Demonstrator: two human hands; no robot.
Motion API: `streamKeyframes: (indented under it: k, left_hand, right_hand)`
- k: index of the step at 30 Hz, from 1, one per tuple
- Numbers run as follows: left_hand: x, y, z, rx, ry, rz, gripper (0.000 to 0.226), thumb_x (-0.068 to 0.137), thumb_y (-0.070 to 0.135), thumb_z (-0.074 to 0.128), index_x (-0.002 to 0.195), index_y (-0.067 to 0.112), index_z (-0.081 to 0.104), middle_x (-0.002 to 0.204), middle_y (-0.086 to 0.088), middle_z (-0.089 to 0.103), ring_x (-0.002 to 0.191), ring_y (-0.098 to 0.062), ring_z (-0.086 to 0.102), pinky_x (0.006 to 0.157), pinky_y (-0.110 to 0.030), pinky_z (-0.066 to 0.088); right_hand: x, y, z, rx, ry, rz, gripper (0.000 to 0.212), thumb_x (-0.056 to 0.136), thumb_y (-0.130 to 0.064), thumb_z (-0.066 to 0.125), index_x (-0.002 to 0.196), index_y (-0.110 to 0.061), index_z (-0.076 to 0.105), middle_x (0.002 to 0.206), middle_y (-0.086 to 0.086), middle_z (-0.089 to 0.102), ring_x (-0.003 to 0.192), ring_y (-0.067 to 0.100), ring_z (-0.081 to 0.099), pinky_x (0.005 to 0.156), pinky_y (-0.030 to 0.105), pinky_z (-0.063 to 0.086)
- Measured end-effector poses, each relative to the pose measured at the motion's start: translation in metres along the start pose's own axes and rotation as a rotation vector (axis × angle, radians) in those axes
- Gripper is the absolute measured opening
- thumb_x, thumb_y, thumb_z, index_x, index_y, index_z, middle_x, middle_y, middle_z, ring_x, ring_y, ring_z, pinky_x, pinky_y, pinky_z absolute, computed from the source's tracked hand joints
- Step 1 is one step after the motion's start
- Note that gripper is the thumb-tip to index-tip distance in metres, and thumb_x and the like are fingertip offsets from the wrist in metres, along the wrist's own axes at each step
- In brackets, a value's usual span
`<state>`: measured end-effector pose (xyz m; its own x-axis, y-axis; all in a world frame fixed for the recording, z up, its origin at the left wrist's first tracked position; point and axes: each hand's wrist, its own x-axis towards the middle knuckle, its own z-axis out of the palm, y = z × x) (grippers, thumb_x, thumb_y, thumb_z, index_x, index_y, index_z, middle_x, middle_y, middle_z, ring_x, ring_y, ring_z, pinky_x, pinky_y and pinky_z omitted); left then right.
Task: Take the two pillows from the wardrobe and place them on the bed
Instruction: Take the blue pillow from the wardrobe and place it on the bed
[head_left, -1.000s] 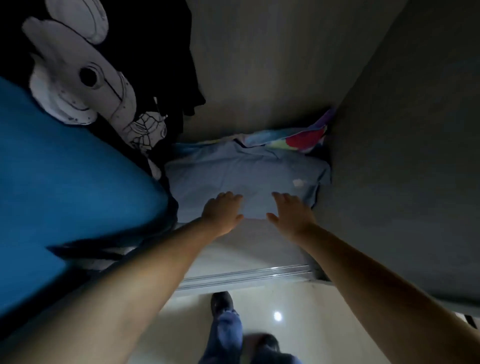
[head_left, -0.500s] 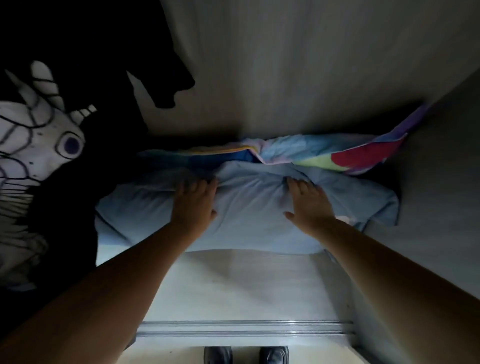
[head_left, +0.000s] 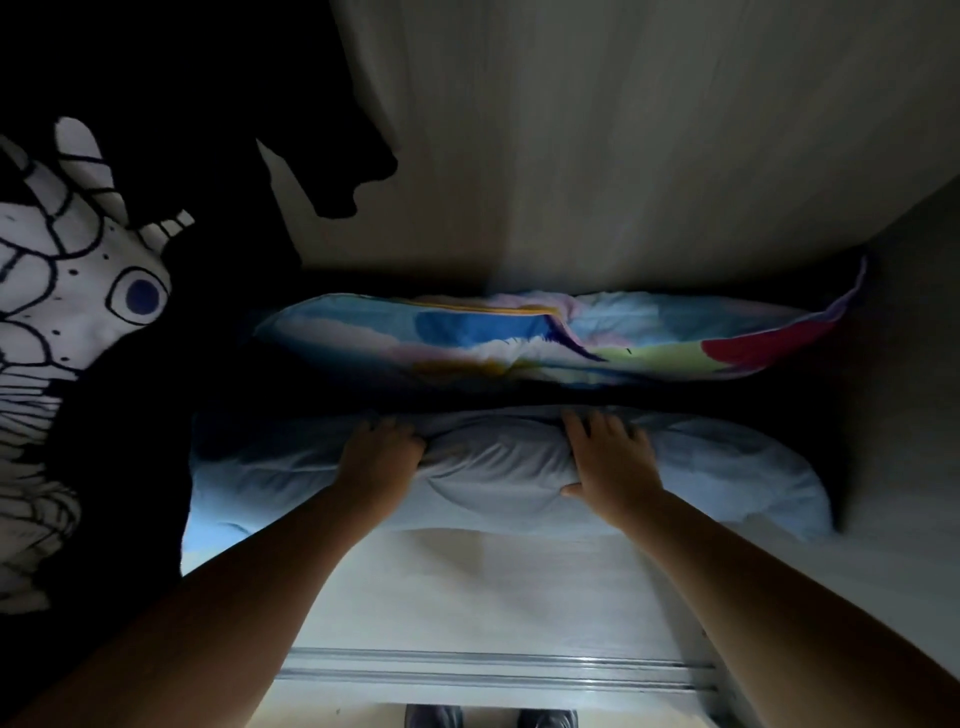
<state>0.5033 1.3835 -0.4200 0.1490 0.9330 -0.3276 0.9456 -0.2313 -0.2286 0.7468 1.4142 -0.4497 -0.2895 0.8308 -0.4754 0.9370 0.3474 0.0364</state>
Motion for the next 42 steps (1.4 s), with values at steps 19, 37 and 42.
streamKeyframes:
  k: [19, 37, 42]
  left_hand:
    - [-0.099, 0.007, -0.164, 0.278, -0.010, 0.610, 0.031, 0.094, 0.014, 0.040, 0.119, 0.014, 0.058, 0.127, -0.006, 0.058, 0.120, -0.024, 0.050, 0.102, -0.037, 0.041]
    - [-0.272, 0.204, -0.286, 0.382, 0.182, 1.224, 0.025, 0.083, 0.006, 0.050, 0.105, 0.014, 0.058, 0.118, -0.007, 0.060, 0.100, -0.032, 0.061, 0.067, -0.037, 0.046]
    - [-0.370, 0.289, -0.310, 0.413, 0.227, 1.359, 0.016, 0.087, 0.017, 0.049, 0.101, 0.014, 0.056, 0.112, -0.007, 0.063, 0.096, -0.033, 0.063, 0.064, -0.034, 0.040]
  right_hand:
    - [-0.240, -0.020, -0.075, 0.270, -0.070, 0.368, 0.032, 0.097, -0.029, 0.045, 0.120, -0.017, 0.065, 0.120, 0.010, 0.068, 0.112, 0.031, 0.064, 0.089, 0.037, 0.051]
    - [-0.608, -0.019, -0.078, 0.361, -0.083, 0.883, 0.030, 0.094, -0.027, 0.046, 0.115, -0.019, 0.066, 0.121, 0.003, 0.066, 0.111, 0.025, 0.063, 0.072, 0.029, 0.038]
    - [-0.743, -0.012, -0.043, 0.276, -0.022, 0.996, 0.029, 0.095, -0.019, 0.046, 0.116, -0.022, 0.065, 0.123, 0.000, 0.064, 0.113, 0.025, 0.061, 0.080, 0.032, 0.044]
